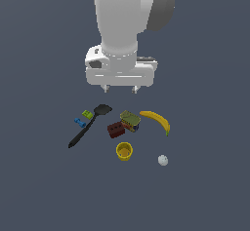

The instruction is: Pick up a designated object from a clutter of objects.

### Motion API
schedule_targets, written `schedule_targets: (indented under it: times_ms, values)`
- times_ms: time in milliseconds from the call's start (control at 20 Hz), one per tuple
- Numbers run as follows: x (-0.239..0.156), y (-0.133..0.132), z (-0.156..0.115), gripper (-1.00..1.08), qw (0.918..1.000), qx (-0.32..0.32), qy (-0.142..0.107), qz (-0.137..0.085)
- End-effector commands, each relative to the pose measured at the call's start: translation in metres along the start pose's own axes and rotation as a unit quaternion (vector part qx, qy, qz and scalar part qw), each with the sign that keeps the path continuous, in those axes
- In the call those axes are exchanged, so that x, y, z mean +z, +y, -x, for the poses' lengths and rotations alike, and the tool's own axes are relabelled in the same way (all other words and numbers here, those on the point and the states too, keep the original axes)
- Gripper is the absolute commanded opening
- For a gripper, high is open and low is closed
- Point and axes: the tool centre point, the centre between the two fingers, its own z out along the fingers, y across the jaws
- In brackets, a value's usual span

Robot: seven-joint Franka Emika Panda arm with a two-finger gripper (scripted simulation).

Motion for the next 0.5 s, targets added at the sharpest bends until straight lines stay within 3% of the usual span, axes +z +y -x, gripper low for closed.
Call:
schedule_targets:
  times_ms: [0, 450]
  values:
    - [0.000, 0.000, 0.000, 1.00, 1.0000, 0.000, 0.000, 0.000]
    - [-0.019, -0.030, -0.007, 1.00, 0.9995, -0.016, 0.024, -0.010]
